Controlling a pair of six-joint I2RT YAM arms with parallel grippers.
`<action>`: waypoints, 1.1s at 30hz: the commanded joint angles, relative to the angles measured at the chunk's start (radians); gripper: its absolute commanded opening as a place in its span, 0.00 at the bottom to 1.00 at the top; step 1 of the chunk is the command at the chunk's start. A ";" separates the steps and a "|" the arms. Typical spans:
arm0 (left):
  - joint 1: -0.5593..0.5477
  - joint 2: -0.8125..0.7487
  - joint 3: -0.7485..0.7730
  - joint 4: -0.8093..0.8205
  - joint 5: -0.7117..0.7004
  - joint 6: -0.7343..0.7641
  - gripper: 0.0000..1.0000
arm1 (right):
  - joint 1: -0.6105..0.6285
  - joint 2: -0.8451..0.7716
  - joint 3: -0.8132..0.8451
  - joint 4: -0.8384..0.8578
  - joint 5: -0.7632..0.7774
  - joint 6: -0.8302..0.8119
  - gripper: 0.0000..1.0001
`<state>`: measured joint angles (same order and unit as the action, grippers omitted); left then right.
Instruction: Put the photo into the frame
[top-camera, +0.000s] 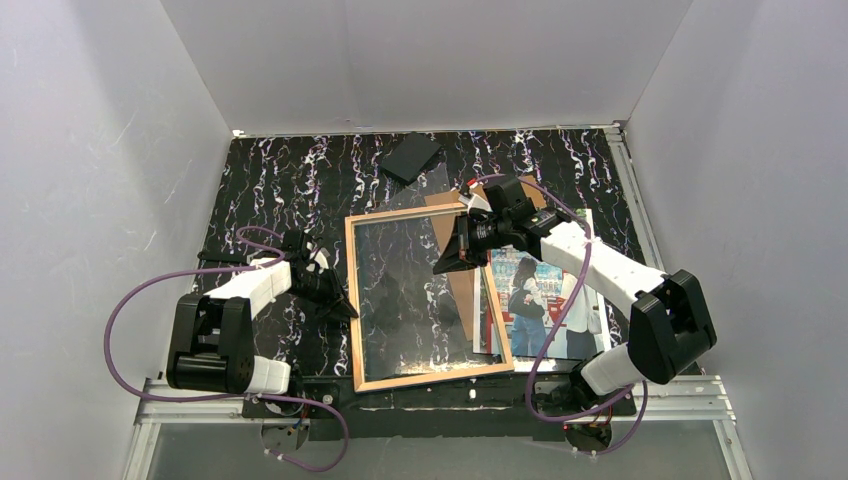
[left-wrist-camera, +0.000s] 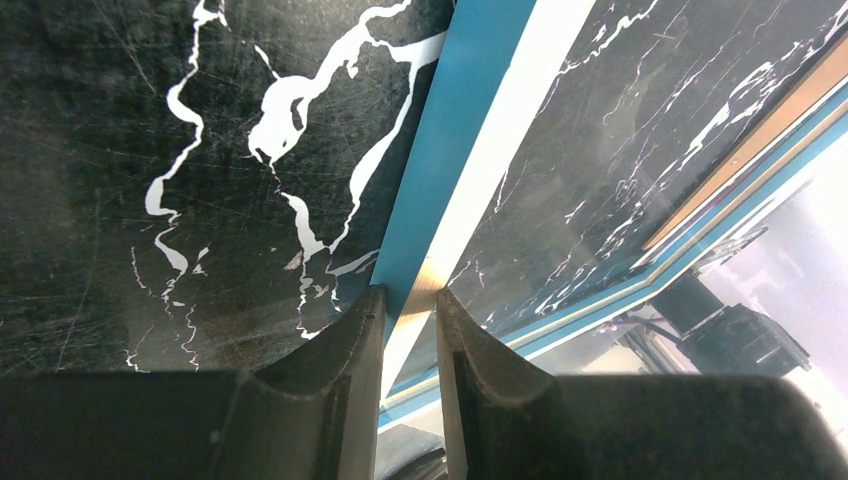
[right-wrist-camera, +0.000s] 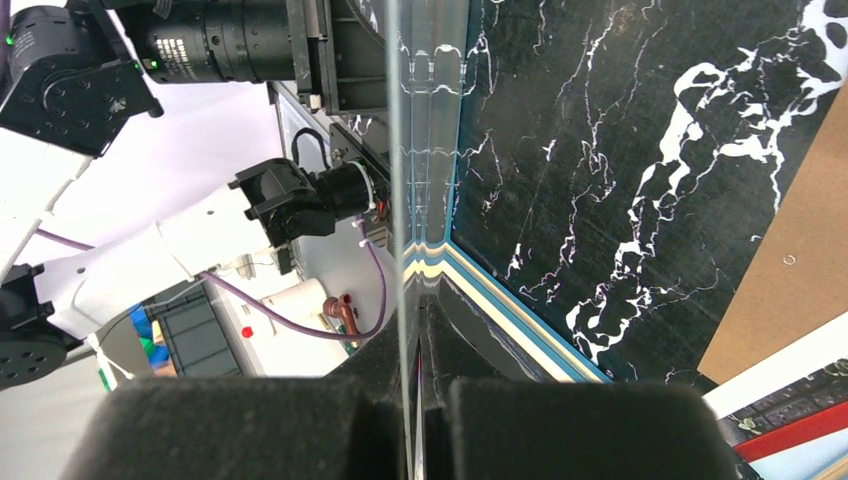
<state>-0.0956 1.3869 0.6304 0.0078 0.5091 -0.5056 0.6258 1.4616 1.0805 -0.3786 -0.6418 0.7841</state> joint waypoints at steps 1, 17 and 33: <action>-0.004 0.008 0.012 -0.102 0.054 -0.004 0.13 | 0.003 -0.044 0.002 0.078 -0.065 0.020 0.01; -0.004 0.006 0.012 -0.113 0.046 0.001 0.06 | 0.003 -0.068 -0.020 0.162 -0.108 0.047 0.01; -0.004 0.008 0.014 -0.115 0.047 0.003 0.05 | 0.003 -0.012 -0.024 0.124 -0.103 -0.032 0.01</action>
<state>-0.0956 1.3869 0.6304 0.0002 0.5098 -0.5053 0.6258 1.4403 1.0504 -0.2729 -0.7155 0.7826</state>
